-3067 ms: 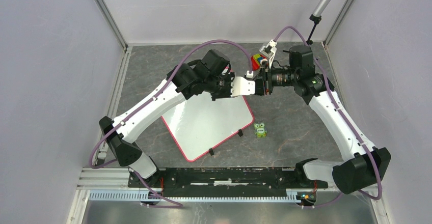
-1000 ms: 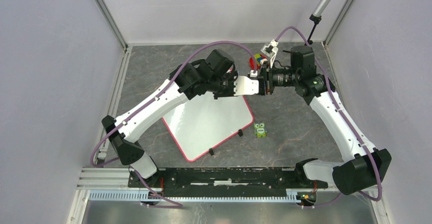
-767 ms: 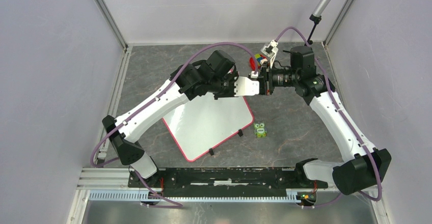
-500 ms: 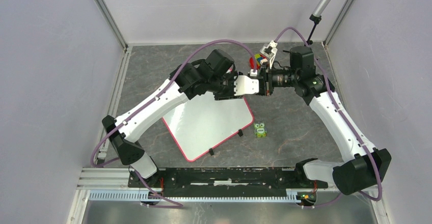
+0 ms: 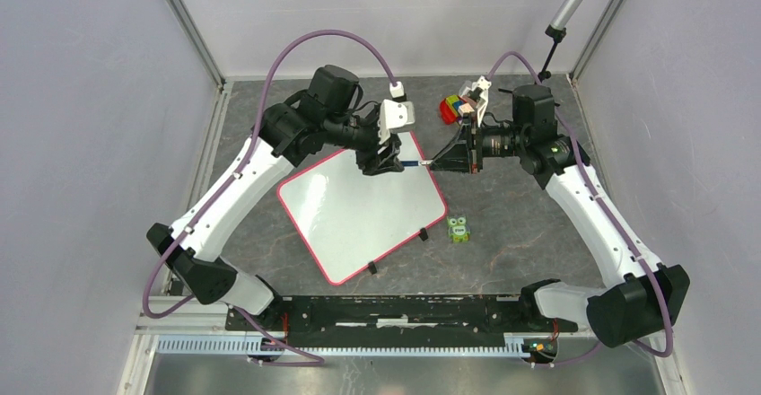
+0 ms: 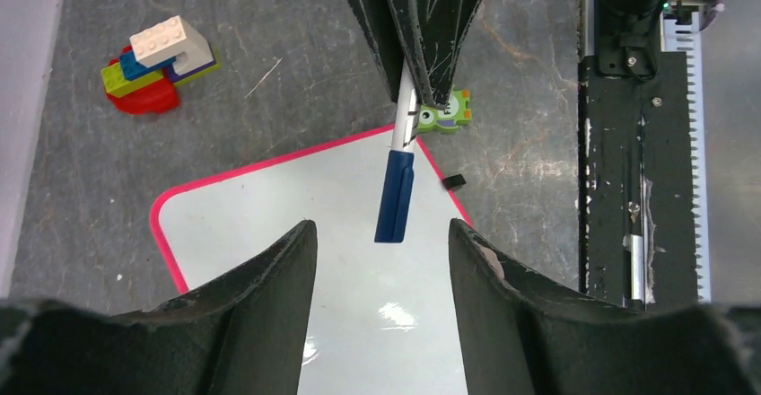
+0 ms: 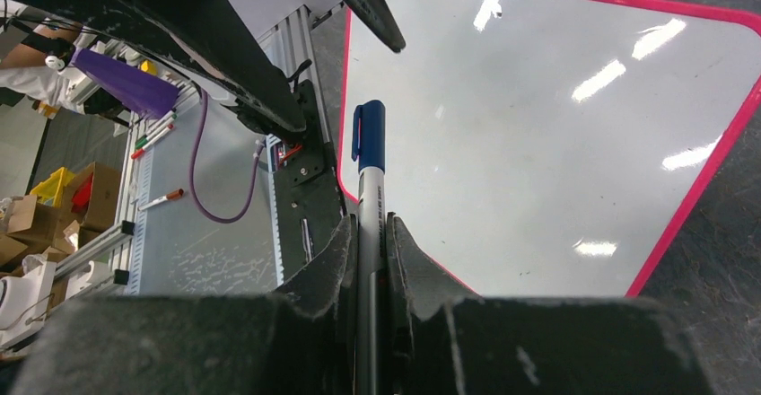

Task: Write a sentence on the whiteboard
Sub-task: Open the whiteboard marker at the center of the board.

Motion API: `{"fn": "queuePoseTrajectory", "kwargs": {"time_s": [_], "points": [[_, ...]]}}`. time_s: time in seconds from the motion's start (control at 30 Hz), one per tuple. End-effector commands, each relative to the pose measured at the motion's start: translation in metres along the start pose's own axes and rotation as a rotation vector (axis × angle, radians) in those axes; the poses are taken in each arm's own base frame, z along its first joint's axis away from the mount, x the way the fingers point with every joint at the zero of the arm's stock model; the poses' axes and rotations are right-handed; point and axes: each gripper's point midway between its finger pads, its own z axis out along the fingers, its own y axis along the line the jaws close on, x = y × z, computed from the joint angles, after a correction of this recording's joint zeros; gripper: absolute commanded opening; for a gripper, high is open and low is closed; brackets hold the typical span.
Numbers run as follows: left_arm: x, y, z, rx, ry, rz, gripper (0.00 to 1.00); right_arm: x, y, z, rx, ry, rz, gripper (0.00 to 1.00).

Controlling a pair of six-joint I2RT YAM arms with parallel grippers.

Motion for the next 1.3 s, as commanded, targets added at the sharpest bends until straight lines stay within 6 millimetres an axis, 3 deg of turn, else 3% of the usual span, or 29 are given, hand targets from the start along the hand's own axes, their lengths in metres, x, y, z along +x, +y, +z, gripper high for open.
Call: {"fn": "queuePoseTrajectory", "kwargs": {"time_s": [0.0,0.17,0.33,0.43,0.8,1.0,1.17,1.27], "points": [[-0.011,-0.013,0.013,0.077,-0.044,-0.004,0.62,-0.012,0.015,-0.003,-0.043,-0.04,-0.071,0.0],[-0.004,-0.014,0.024,0.067,0.002,0.012,0.52,-0.013,0.021,-0.003,-0.06,-0.041,-0.08,0.0],[0.006,-0.009,0.02,0.025,0.035,0.003,0.12,-0.013,0.022,-0.005,-0.058,-0.038,-0.091,0.0],[0.012,-0.009,0.015,0.023,0.037,-0.016,0.03,-0.011,0.018,-0.005,-0.042,-0.025,-0.089,0.0],[0.057,-0.007,-0.006,-0.017,0.162,-0.04,0.02,-0.036,0.008,-0.034,0.005,-0.069,-0.129,0.0],[0.06,0.0,-0.02,-0.064,0.182,-0.051,0.02,-0.038,-0.002,-0.054,0.049,-0.056,-0.165,0.0],[0.052,0.025,-0.044,-0.158,0.128,-0.15,0.02,-0.031,-0.015,-0.062,0.114,-0.002,-0.212,0.0],[0.056,0.062,-0.068,-0.289,0.071,-0.298,0.02,-0.03,-0.02,-0.062,0.145,-0.006,-0.235,0.0]]}}
